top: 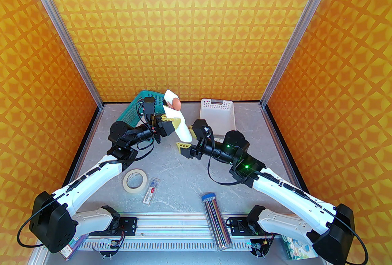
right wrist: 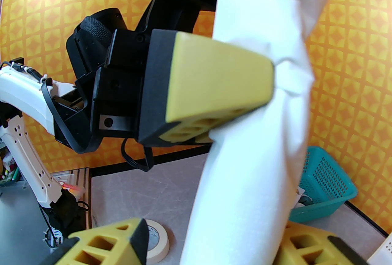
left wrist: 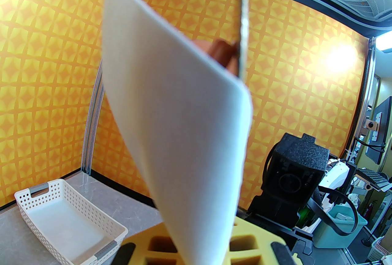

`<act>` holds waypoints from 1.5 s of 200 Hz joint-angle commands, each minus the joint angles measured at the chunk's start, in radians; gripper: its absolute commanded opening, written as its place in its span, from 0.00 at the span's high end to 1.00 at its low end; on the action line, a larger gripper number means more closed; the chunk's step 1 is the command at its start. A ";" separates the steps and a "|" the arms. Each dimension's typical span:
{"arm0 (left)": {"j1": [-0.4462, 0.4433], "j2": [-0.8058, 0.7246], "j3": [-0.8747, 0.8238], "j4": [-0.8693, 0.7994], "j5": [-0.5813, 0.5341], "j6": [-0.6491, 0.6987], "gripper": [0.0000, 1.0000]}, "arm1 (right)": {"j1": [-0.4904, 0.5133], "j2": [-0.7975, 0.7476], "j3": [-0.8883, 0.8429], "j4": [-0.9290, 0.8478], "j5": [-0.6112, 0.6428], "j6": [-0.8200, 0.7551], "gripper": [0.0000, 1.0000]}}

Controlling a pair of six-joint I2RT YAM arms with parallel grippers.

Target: Place the utensils on the paper napkin and roll it up

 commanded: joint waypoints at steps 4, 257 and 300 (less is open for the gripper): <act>0.002 -0.010 0.002 0.047 -0.001 0.001 1.00 | 0.010 0.006 0.024 0.054 -0.063 0.067 0.43; 0.096 -0.064 0.015 -0.039 0.128 -0.048 0.35 | -0.140 0.014 0.026 0.107 -0.262 0.422 0.91; 0.123 -0.102 -0.012 0.008 0.133 -0.142 0.08 | -0.145 0.019 0.031 0.165 -0.295 0.421 0.91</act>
